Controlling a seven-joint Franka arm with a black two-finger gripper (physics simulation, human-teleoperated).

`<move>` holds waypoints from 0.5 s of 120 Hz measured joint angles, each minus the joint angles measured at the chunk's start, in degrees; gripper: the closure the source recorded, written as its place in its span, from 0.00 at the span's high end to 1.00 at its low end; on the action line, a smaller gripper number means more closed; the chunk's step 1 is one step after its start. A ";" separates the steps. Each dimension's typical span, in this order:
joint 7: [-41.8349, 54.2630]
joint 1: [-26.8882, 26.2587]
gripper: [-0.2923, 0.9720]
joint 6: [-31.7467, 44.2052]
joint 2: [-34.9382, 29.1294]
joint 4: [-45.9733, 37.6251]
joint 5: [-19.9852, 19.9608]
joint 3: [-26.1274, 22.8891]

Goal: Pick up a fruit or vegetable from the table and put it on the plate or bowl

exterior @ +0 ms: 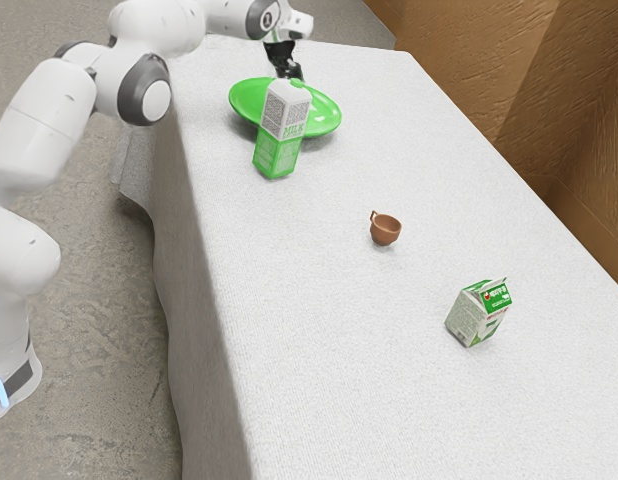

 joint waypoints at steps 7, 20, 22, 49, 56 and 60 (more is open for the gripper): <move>-0.20 -0.49 0.73 -5.61 -8.79 -4.20 2.01 -0.14; -2.56 -0.14 0.74 -23.18 -31.23 -17.19 4.05 -2.96; -3.10 -0.12 0.74 -26.40 -34.63 -17.88 4.23 -3.64; -10.09 -0.90 0.75 -53.66 -59.26 -19.64 7.45 -39.07; -12.09 -1.25 0.76 -56.72 -59.60 -20.21 8.39 -48.08; -13.18 -1.36 0.76 -58.12 -59.69 -20.36 8.79 -50.93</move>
